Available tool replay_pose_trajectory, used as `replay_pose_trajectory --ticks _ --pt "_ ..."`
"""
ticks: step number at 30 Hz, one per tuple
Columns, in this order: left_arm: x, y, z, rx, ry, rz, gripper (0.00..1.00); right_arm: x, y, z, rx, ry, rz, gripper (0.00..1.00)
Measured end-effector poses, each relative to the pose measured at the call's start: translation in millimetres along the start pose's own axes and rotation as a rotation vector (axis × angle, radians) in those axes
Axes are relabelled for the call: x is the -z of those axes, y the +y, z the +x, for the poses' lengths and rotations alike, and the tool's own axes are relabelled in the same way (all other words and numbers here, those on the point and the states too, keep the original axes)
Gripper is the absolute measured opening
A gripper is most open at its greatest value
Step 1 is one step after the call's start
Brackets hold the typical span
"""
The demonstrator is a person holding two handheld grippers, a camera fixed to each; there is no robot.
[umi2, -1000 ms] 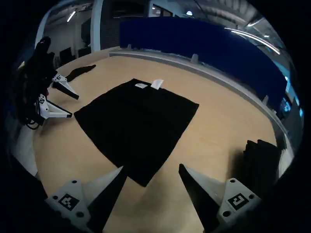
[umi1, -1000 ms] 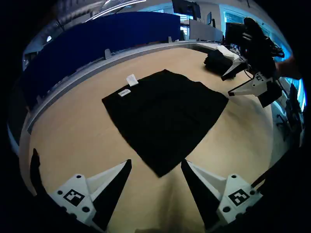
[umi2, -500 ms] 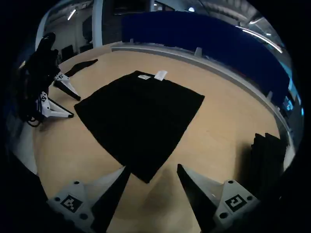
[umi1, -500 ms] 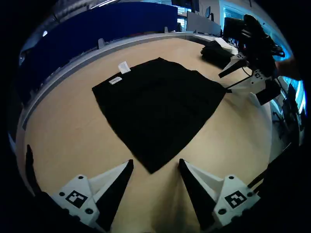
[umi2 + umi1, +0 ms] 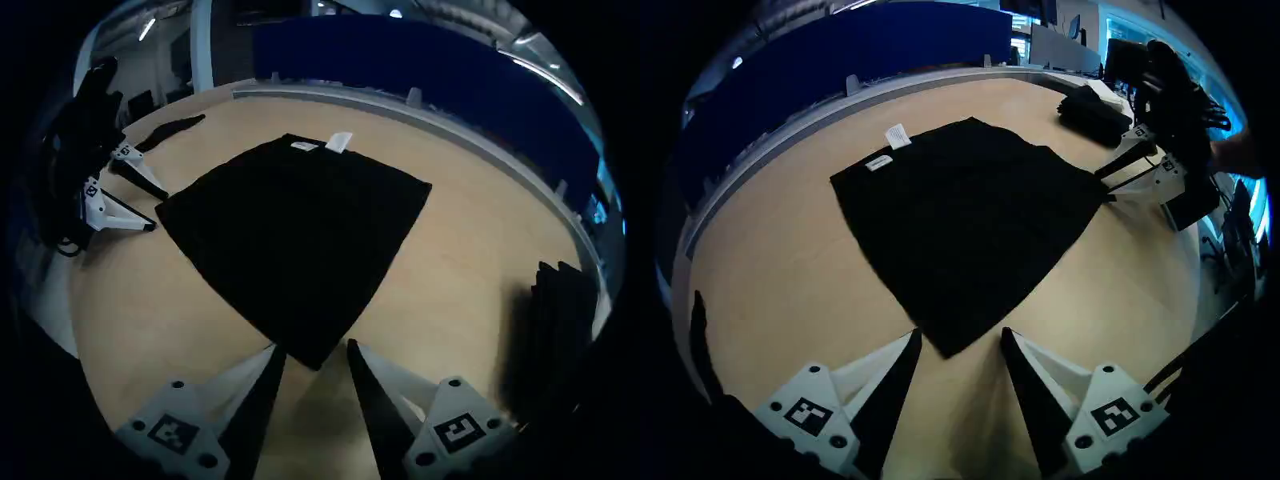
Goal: Fold towel
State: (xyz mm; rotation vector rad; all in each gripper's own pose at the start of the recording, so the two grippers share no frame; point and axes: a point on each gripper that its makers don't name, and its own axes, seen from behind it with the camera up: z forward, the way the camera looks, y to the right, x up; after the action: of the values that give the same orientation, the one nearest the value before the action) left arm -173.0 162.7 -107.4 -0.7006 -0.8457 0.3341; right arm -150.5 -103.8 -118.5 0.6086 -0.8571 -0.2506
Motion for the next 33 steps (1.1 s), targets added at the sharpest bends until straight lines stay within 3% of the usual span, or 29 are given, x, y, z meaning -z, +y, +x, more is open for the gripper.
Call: replay_pose_trajectory --ticks 7,17,21,27,31,33 --pt "-2.7 1.6 -0.4 0.008 -0.005 0.003 0.67 -0.1 -2.3 -0.1 -0.006 -0.003 0.011 0.47" --pt "-1.4 -3.6 -1.3 0.017 -0.02 0.013 0.43 -0.6 -3.1 0.4 -0.022 -0.007 0.015 0.26" --pt "-1.7 -4.1 -1.6 0.022 -0.024 0.017 0.34 -1.4 -2.0 0.9 -0.038 -0.006 0.014 0.24" --pt "-0.9 -6.0 -2.5 0.036 -0.027 0.028 0.29 -1.6 -1.5 1.5 -0.042 -0.008 0.004 0.23" --pt "0.3 -10.3 -2.4 0.036 -0.027 0.045 0.16 -1.1 -2.8 1.4 -0.041 -0.013 0.009 0.23" --pt "1.0 -10.1 -2.2 0.031 -0.026 0.046 0.15 -1.0 -3.2 1.6 -0.04 -0.015 0.011 0.23"
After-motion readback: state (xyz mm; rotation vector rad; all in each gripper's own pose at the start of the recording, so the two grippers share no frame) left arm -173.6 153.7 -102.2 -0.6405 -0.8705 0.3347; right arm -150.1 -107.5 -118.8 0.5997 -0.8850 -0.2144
